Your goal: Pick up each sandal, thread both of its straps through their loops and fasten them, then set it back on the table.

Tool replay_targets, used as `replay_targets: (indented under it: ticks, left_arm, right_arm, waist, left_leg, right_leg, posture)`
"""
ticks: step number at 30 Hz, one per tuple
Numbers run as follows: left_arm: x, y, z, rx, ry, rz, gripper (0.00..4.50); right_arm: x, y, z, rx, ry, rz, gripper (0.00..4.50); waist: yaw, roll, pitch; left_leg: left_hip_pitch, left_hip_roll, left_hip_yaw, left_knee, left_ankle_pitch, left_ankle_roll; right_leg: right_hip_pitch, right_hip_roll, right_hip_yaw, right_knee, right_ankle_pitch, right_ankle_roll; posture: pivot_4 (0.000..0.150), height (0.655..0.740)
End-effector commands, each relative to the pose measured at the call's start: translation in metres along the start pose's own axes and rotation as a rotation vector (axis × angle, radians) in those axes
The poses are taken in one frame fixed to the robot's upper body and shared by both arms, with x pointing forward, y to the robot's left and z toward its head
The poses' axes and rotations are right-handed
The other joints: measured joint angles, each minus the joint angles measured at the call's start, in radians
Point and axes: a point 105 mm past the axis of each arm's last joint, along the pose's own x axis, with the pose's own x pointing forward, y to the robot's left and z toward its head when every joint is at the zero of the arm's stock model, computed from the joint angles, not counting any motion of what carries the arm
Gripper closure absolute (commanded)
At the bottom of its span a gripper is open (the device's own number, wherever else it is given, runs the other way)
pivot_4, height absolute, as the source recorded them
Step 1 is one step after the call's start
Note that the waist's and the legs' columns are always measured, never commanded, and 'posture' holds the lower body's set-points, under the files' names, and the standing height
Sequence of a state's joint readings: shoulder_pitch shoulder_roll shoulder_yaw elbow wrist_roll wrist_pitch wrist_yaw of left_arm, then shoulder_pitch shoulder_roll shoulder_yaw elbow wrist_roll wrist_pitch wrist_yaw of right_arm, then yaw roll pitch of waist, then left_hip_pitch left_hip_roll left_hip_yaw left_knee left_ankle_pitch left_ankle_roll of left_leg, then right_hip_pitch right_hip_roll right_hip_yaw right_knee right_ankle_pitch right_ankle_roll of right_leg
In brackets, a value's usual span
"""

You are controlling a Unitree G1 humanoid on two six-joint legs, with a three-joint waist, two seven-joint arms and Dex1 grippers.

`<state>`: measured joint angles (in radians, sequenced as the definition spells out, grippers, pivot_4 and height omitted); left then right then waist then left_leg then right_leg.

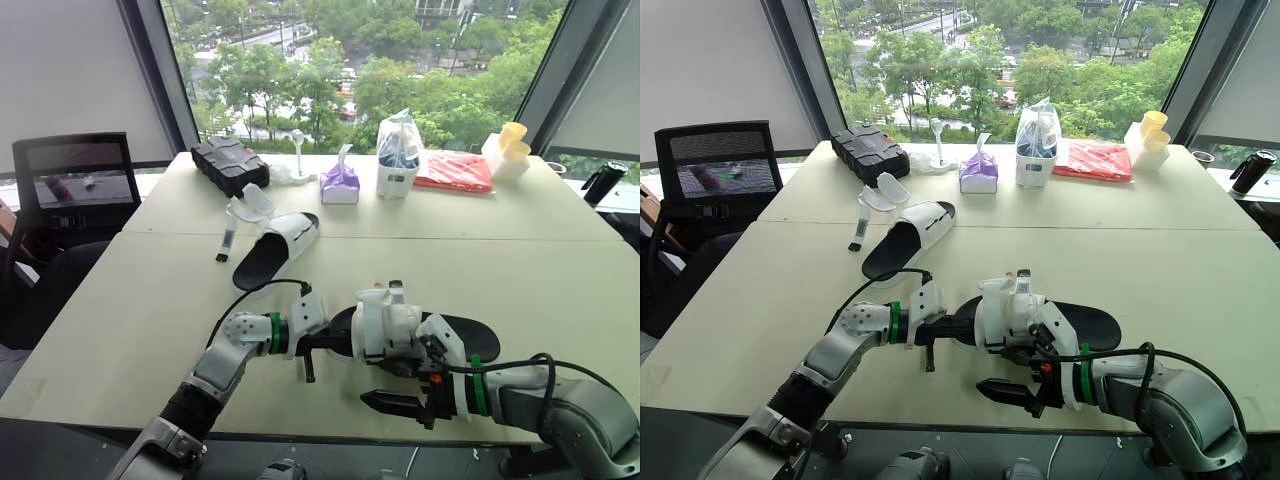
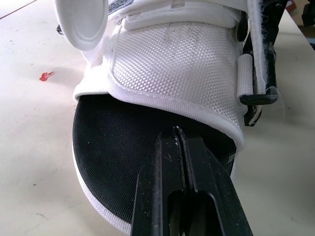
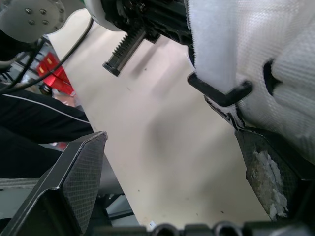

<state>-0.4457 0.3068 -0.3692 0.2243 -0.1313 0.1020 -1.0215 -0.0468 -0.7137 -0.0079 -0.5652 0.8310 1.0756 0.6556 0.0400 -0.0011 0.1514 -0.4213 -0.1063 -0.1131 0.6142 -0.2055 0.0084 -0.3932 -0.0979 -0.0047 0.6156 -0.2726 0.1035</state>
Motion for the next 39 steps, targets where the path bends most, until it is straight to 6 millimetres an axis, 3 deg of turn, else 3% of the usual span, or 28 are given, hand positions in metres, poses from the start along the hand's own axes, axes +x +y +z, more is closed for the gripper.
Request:
replay_targets:
  ticks: [1,16,24,33,39]
  left_arm:
    - [0.003,-0.018,-0.041,-0.091,0.144,-0.049,4.50]
    - [0.003,-0.020,-0.041,-0.091,0.142,-0.051,4.50]
    - [0.003,-0.020,-0.041,-0.092,0.142,-0.053,4.50]
    - [0.005,-0.018,-0.040,-0.084,0.142,-0.057,4.50]
    - [0.005,-0.017,-0.041,-0.089,0.141,-0.045,4.50]
  right_arm:
    - [-0.004,0.013,0.023,-0.080,-0.085,0.058,0.02]
    - [-0.025,0.004,0.010,-0.159,0.027,-0.010,0.02]
    - [-0.041,-0.003,0.050,-0.207,-0.082,-0.040,0.02]
    - [-0.036,-0.003,0.077,-0.120,-0.163,0.049,0.02]
    - [-0.020,-0.020,0.084,-0.117,-0.126,0.042,0.02]
  waist:
    - [0.000,0.000,0.000]
    - [0.002,0.000,0.000]
    - [0.000,-0.001,0.000]
    - [0.002,0.000,0.000]
    - [0.002,0.000,0.000]
  left_leg:
    - [0.000,0.000,0.000,0.000,0.000,0.000]
    - [0.000,0.000,0.000,0.000,0.000,0.000]
    - [0.000,0.000,0.000,0.000,0.000,0.000]
    - [-0.001,-0.001,0.000,0.000,0.001,0.002]
    - [-0.001,-0.001,0.000,0.001,0.000,0.001]
  right_leg:
    - [0.000,0.000,0.000,0.000,0.000,0.000]
    - [0.000,0.000,0.000,0.000,0.000,0.000]
    - [0.002,0.000,0.000,0.000,0.000,0.000]
    - [0.001,-0.001,0.000,-0.001,0.000,0.001]
    - [0.001,-0.001,0.000,-0.001,0.000,0.000]
  posture:
    - [0.150,0.7400]
    - [0.150,0.7400]
    - [0.150,0.7400]
    - [0.150,0.7400]
    - [0.150,0.7400]
